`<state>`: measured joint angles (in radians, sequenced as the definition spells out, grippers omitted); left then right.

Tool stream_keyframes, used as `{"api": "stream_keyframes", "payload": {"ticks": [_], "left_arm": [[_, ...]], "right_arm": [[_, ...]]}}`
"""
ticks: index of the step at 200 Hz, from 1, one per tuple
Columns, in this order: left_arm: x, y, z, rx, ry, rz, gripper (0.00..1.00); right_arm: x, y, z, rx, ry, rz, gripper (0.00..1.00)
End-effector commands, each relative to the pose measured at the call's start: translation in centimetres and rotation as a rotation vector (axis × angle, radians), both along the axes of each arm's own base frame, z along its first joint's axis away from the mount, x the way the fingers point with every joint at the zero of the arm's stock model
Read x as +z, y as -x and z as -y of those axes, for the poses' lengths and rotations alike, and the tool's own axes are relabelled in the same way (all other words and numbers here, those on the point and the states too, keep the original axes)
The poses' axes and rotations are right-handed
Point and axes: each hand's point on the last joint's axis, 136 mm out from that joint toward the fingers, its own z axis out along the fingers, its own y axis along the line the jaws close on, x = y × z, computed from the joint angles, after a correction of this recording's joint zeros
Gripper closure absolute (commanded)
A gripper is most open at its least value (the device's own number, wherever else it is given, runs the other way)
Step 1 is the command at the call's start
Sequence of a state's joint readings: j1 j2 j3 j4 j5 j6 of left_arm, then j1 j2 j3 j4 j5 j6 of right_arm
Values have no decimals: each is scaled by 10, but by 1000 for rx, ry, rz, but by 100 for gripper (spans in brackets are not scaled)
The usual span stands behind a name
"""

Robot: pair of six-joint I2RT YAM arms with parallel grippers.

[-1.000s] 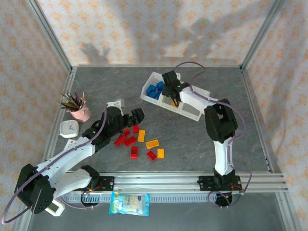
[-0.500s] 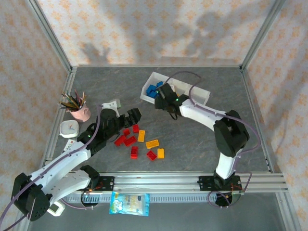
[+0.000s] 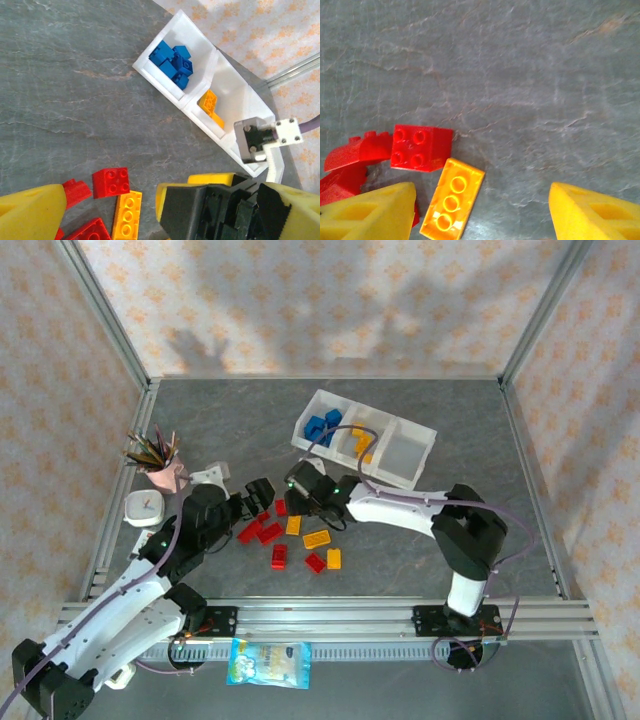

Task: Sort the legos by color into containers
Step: Pick up the lego from the bottom-center of the table.

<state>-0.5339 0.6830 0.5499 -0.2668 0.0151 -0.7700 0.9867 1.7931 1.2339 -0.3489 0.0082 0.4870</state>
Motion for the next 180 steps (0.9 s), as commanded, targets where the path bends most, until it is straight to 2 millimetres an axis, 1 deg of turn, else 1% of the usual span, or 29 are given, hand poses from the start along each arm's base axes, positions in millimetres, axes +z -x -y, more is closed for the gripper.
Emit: {"api": "stream_keyframes", "payload": {"ticks": [1,24,46,94,110,136,163,180], "left_arm": [[-13,7,-14,52,-29,-42,1],[-17,9,-17,60,-33,-49,1],[-19,10,-19,66,-30,-52,1],[-19,13,-22,75,-27,-52,1],[-19,14,-23,79,-27,-48,1],[-19,14,-24,80,-31,-51,1],[-18,13,-23,77,-30,-47,1],[-18,12,-22,74,-27,-49,1]], "right_arm": [[-18,10,0,-20,13,-41,30],[-30,20,-8,-4,27,-55,30],[-37,22,-17,10,34,-64,29],[-51,19,-23,3,60,-75,28],[-53,17,-25,2,58,-74,28],[-59,16,-23,-7,80,-78,28],[-61,18,-26,-1,78,-82,28],[-65,17,-18,-22,111,-80,29]]}}
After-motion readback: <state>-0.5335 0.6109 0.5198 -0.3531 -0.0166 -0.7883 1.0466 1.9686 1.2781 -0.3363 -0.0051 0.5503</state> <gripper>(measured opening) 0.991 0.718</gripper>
